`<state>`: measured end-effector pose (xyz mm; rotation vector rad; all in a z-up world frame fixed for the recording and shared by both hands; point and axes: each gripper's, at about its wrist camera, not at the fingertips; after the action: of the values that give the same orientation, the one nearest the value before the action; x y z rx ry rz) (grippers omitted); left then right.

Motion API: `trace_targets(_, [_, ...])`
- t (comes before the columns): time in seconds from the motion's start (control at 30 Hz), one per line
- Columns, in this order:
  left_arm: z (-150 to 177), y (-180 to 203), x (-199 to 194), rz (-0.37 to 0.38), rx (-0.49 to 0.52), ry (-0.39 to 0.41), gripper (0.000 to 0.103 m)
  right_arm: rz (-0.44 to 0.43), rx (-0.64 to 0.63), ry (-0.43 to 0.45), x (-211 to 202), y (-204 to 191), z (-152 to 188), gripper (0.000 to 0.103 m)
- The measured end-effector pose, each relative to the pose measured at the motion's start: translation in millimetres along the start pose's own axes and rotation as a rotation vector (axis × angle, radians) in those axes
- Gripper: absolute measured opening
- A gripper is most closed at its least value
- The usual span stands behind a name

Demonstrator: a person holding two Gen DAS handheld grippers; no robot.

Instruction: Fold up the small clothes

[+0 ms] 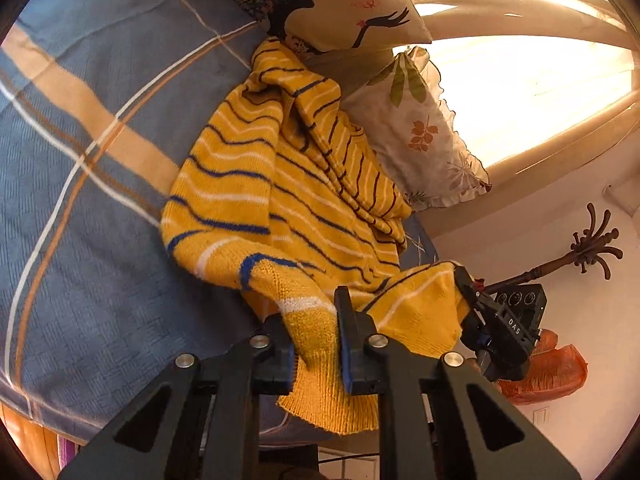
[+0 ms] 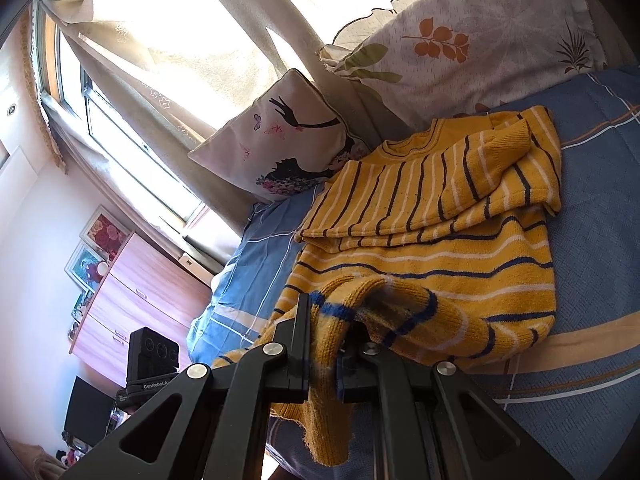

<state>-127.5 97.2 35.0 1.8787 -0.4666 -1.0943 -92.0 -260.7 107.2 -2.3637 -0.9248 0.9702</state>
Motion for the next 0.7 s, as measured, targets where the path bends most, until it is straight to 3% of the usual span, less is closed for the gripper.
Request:
trace_targets(0.13, [-51.9, 36.9, 15.7, 0.019, 0.04, 0.039, 0.015, 0.0, 0.021, 0.01, 10.0, 13.1, -34.2, 0.01])
trace_targets(0.27, [-120.3, 72.7, 56.4, -0.046, 0.11, 0.101, 0.015, 0.03, 0.057, 0.032, 33.3, 40.5, -87.1, 0.01])
trace_targets(0.37, [-182.4, 69.7, 105.3, -0.101, 0.035, 0.102, 0.02, 0.153, 0.106, 0.034, 66.0, 82.8, -125.0, 0.012])
trace_targets(0.43, [-216.4, 56.7, 132.7, -0.133, -0.028, 0.086, 0.021, 0.236, 0.195, 0.02, 88.1, 121.4, -138.0, 0.018])
trace_targets(0.5, [-234.4, 43.3, 143.6, -0.143, -0.09, 0.073, 0.021, 0.26, 0.298, 0.006, 100.9, 154.6, -141.0, 0.042])
trace_targets(0.53, [-238.3, 37.5, 143.8, -0.109, -0.115, 0.065, 0.021, 0.246, 0.349, 0.022, 101.7, 167.6, -140.2, 0.046])
trace_targets(0.63, [-239.4, 32.3, 133.2, -0.079, -0.097, 0.07, 0.036, 0.179, 0.448, 0.093, 93.3, 189.2, -135.4, 0.063])
trace_targets(0.7, [-236.8, 31.9, 122.7, -0.106, -0.057, 0.094, 0.045, 0.216, 0.446, 0.107, 87.0, 194.7, -136.7, 0.07])
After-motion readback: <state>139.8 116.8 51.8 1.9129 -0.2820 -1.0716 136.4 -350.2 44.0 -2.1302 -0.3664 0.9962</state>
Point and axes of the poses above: each gripper's, at about its wrist camera, not at the fingertips, and x roughly the way its jaws point, y to its right, z to its underside, and after that the axes turned 8 degrees about -x, right-handed
